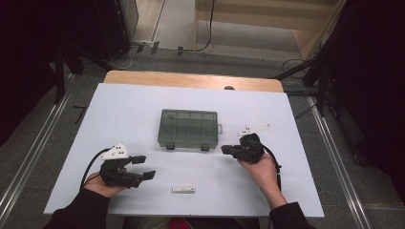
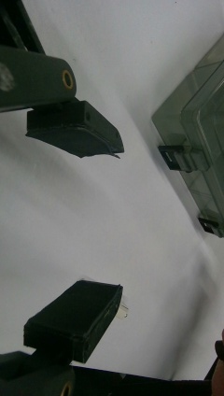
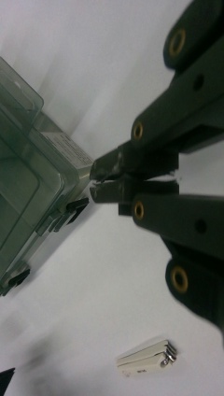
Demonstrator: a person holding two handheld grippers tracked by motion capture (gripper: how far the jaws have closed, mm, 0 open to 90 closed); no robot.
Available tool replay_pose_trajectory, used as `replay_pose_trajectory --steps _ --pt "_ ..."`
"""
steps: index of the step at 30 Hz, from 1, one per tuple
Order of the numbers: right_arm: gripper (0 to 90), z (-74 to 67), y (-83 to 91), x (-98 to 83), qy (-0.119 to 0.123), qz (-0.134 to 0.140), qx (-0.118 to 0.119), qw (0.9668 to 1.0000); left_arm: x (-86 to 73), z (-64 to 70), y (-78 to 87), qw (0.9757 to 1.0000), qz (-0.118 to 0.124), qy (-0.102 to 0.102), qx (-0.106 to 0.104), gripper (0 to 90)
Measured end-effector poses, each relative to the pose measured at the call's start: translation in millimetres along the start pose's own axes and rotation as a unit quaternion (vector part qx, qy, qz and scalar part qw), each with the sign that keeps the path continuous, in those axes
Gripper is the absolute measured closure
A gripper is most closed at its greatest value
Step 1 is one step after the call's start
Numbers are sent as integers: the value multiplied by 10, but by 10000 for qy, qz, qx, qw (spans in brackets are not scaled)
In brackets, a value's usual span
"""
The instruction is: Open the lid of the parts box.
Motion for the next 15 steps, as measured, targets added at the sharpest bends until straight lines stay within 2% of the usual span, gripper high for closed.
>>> replay_pose_trajectory --steps 15 --pt "900 16 -155 56 -46 -137 -77 9999 -2 -6 6 10000 -3 15 13 266"
Point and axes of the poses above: each handheld gripper's, and its own axes: y roughly backward along the jaws, x roughly out of its top, z roughly to its right, the point moved 6 cm from there along -y, roughly forward along the jaws, and after that the axes turned 6 degrees about -x, right-handed, at the moved point
